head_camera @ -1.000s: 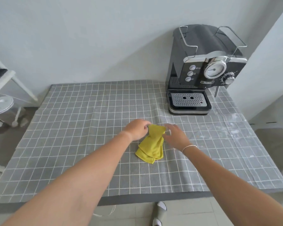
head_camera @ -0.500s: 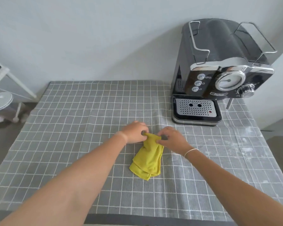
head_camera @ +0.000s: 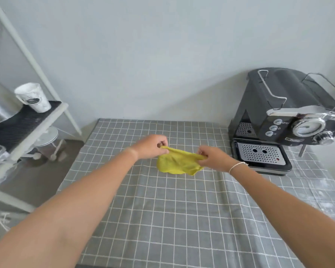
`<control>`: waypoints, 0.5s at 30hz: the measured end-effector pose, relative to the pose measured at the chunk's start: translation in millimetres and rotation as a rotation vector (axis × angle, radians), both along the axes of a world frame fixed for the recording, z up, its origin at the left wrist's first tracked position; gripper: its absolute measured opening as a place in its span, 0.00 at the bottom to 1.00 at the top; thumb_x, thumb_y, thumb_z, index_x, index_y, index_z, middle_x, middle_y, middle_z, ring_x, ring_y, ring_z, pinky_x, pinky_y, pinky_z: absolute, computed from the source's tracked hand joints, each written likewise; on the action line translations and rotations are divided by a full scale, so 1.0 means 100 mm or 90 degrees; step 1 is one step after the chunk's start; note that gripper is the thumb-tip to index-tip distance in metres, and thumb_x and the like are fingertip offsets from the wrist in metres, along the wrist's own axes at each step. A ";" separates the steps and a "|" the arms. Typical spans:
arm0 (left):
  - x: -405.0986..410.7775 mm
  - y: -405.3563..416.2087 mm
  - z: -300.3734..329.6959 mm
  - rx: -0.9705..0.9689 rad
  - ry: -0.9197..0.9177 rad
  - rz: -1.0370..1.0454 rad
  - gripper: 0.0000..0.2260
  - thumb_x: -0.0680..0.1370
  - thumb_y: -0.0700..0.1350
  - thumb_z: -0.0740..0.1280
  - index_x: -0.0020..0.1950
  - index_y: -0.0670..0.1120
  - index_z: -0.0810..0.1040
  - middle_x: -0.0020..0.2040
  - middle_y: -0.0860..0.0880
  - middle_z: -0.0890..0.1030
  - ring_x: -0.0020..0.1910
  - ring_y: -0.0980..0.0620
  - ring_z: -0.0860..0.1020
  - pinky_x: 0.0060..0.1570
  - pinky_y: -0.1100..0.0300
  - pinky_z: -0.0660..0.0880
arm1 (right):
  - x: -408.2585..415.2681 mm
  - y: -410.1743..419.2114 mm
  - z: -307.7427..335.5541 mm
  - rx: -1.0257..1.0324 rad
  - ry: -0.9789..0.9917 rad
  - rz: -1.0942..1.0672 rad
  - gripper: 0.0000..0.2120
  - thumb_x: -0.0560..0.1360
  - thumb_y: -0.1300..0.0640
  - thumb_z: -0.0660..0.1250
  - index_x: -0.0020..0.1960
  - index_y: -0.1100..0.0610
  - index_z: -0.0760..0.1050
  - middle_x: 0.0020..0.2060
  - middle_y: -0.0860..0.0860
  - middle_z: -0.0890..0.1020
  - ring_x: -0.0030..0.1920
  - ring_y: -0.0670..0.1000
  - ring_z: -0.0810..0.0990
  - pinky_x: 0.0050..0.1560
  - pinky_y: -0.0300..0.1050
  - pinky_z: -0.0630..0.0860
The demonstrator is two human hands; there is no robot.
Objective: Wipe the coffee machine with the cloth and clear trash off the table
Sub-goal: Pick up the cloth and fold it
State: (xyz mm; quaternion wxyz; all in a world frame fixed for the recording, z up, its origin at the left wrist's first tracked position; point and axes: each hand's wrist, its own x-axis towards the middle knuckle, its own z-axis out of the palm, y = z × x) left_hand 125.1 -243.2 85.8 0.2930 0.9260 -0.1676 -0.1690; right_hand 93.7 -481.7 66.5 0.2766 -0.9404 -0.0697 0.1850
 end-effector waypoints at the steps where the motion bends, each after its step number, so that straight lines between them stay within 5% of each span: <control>1: 0.02 0.13 0.03 -0.006 -0.011 0.009 0.05 0.73 0.45 0.68 0.39 0.52 0.73 0.35 0.55 0.73 0.36 0.53 0.71 0.40 0.58 0.68 | 0.02 0.09 0.02 -0.030 -0.004 -0.003 0.07 0.72 0.59 0.63 0.38 0.50 0.69 0.32 0.47 0.72 0.34 0.50 0.70 0.32 0.38 0.65; 6: 0.09 0.77 0.18 -0.102 -0.040 0.064 0.03 0.74 0.41 0.67 0.44 0.49 0.75 0.37 0.53 0.75 0.38 0.54 0.73 0.42 0.61 0.70 | 0.13 0.63 0.19 -0.004 -0.082 -0.078 0.08 0.73 0.61 0.63 0.45 0.67 0.75 0.35 0.56 0.73 0.33 0.52 0.69 0.31 0.43 0.63; 10: 0.07 1.22 0.16 -0.281 0.047 0.155 0.06 0.76 0.39 0.64 0.42 0.50 0.75 0.40 0.49 0.76 0.40 0.53 0.74 0.46 0.59 0.73 | 0.09 1.05 0.27 0.187 -0.054 -0.140 0.08 0.72 0.60 0.62 0.34 0.57 0.68 0.30 0.51 0.69 0.30 0.49 0.65 0.31 0.42 0.62; 15: -0.06 1.66 0.03 -0.399 0.148 0.229 0.06 0.78 0.39 0.62 0.42 0.49 0.73 0.38 0.50 0.74 0.35 0.55 0.73 0.38 0.61 0.74 | 0.00 1.56 0.06 0.390 0.029 -0.214 0.03 0.73 0.63 0.61 0.42 0.58 0.72 0.37 0.55 0.72 0.42 0.54 0.72 0.57 0.58 0.76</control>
